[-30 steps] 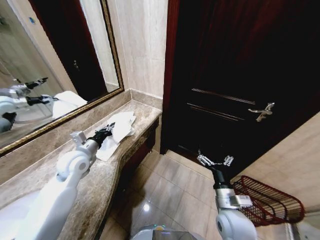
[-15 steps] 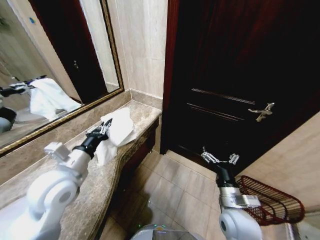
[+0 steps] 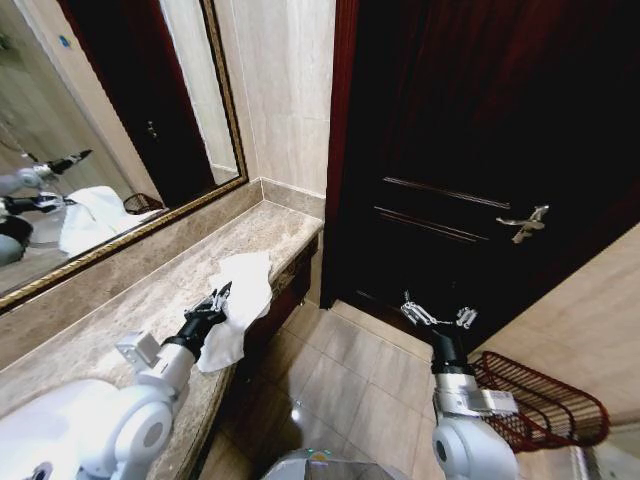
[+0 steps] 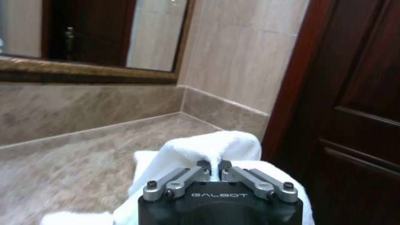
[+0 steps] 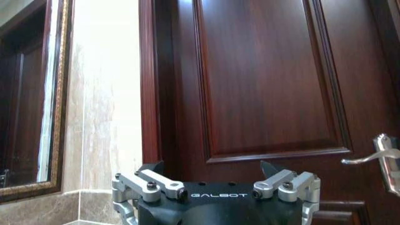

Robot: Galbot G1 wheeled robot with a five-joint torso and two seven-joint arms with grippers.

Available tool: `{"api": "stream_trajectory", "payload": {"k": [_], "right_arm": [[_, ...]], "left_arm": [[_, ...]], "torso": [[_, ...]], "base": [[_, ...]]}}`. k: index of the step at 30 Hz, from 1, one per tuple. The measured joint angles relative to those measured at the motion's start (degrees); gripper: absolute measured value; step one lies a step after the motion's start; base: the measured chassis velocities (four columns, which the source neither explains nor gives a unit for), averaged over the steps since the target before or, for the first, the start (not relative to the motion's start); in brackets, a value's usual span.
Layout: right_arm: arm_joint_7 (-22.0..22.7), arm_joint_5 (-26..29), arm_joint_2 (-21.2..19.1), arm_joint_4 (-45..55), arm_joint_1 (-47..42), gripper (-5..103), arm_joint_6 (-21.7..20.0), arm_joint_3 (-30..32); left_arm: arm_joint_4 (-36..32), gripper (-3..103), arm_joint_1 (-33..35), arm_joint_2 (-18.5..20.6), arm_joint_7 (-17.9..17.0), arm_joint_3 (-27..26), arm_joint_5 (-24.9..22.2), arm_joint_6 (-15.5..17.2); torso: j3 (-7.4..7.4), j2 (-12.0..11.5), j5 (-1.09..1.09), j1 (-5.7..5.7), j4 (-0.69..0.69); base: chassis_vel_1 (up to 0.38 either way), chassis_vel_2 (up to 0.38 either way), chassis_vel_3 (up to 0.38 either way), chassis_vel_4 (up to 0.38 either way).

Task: Discard the used towel into the hamper.

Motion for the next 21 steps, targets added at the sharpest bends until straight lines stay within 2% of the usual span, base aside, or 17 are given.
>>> {"api": "stream_trajectory", "payload": {"k": [2,4,5,9,16,21], "right_arm": [[-0.04,0.03,0.06,0.07,-0.06,100,0.26,0.02],[-0.06,0.03,0.06,0.06,-0.13,100,0.35,0.02],[-0.16,0.04,0.06,0.07,-0.27,100,0.54,0.02],[-0.28,0.04,0.03,-0.07,-0.47,100,0.86,-0.05],[-0.3,0.15,-0.31,-0.21,-0.94,100,1.24,0.01],[-0.27,0.4,-0.72,-0.27,-1.1,100,1.35,0.25]], "left_arm": [[0.08,4,2.63,-4.48,1.3,1.54,4.84,-2.45],[0.09,4,3.04,-5.98,1.59,1.79,6.25,-3.24],[0.12,4,3.24,-8.73,1.99,1.98,8.74,-4.76],[0.17,4,3.01,-11.79,2.21,1.82,9.74,-7.02],[0.2,4,2.49,-12.42,2.59,1.64,9.68,-7.76],[0.23,4,2.4,-11.51,3.41,1.47,11.03,-8.82]], "torso": [[0.0,0.0,0.0,0.0,0.02],[0.0,0.0,0.01,0.0,0.02],[0.0,0.0,0.0,0.0,0.02],[0.0,0.0,0.0,0.0,0.01],[0.01,0.0,0.0,0.0,0.01],[0.01,0.0,0.0,0.0,0.01]], "base": [[0.0,0.0,0.0,0.0],[0.0,0.0,0.0,0.0],[0.0,0.0,0.0,0.0],[0.0,0.0,0.0,0.0],[0.0,0.0,0.0,0.0],[0.0,0.0,0.0,0.0]]}}
